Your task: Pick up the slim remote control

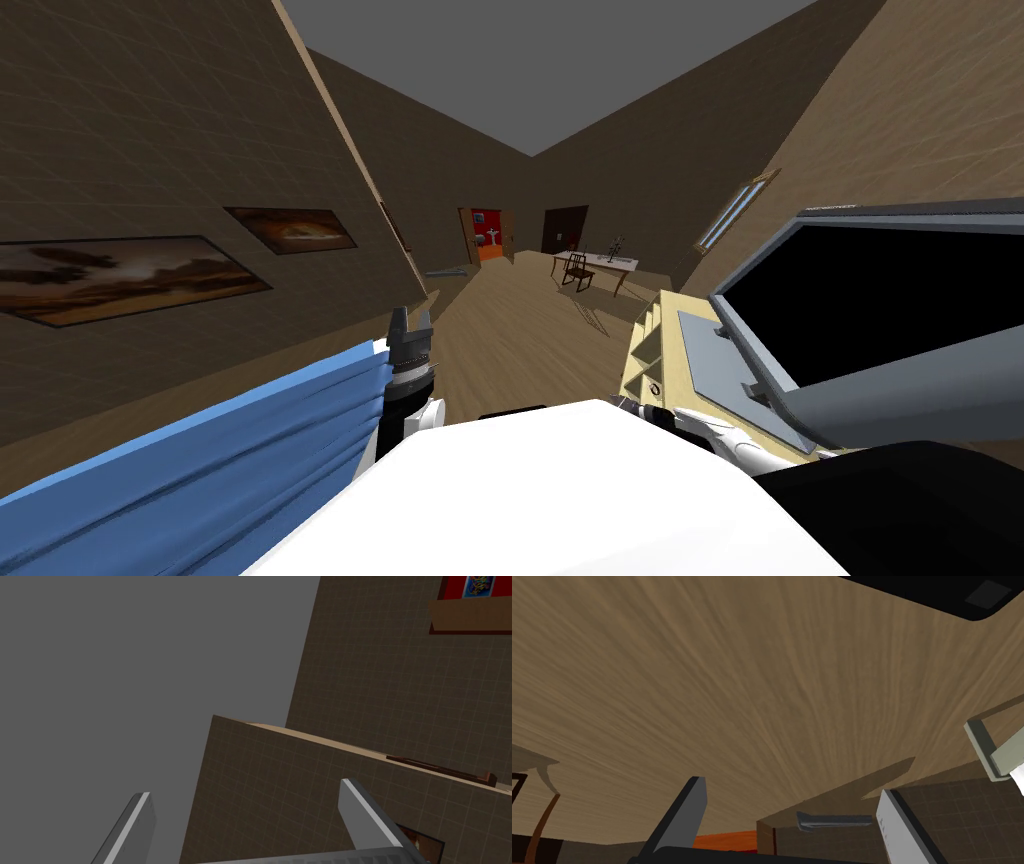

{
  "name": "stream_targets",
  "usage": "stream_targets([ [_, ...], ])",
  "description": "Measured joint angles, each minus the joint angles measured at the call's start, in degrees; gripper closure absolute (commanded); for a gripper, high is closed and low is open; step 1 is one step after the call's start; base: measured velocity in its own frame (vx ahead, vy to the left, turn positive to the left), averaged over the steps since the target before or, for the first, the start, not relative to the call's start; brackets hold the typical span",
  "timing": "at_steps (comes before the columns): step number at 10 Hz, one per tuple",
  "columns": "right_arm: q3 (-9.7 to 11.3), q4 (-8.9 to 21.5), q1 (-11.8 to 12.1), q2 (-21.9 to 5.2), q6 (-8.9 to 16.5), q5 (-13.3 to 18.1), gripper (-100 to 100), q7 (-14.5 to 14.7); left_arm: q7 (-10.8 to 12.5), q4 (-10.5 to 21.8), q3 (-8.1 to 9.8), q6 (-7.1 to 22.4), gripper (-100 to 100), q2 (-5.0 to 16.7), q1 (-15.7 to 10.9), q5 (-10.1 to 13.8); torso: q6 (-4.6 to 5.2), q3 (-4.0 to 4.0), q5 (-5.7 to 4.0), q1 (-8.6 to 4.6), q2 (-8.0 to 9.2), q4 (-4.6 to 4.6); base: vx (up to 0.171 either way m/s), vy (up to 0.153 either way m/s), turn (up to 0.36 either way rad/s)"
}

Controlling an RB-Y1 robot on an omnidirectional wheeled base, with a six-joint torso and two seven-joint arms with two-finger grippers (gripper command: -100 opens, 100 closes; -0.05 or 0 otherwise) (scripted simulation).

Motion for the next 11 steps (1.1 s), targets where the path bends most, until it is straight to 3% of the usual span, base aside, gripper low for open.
stream_targets([
  [1,0.2,-0.9,1.2,-1.6,0.8,0.2,-100,0.3,0.0,0.0,0.0,0.0,0,0.0,0.0,0.0,0.03,0.01,-0.01,0.0,0.02,0.0,0.0,-0.041,0.146],
  [2,1.0,0.5,1.7,-3.2,0.7,0.9,-100,0.8,0.0,0.0,0.0,0.0,0,0.0,0.0,0.0,0.0,0.01,-0.01,-0.03,0.02,0.01,0.0,-0.045,0.072],
  [6,2.9,4.8,4.4,-5.7,1.7,2.9,-100,3.3,0.0,0.0,0.01,0.0,0,0.0,0.0,0.0,0.02,0.04,-0.04,-0.11,0.07,0.01,-0.008,-0.057,0.094],
  [8,3.4,7.2,4.5,-6.0,1.2,3.4,-100,3.9,0.0,0.0,0.01,0.0,0,0.0,0.0,0.0,0.03,0.03,-0.03,0.04,0.05,0.02,-0.01,-0.027,0.047],
  [9,3.7,10.9,4.5,-5.7,-0.1,4.1,-100,4.7,0.0,0.0,0.0,0.0,0,0.0,0.0,0.0,0.02,0.04,-0.02,0.01,0.06,0.02,-0.032,-0.089,0.126],
  [11,4.9,10.7,7.7,-7.9,1.5,5.6,-100,5.4,0.0,0.0,0.01,0.0,0,0.0,0.0,0.0,0.03,0.11,-0.08,-0.31,0.19,0.04,-0.045,-0.114,0.083],
])
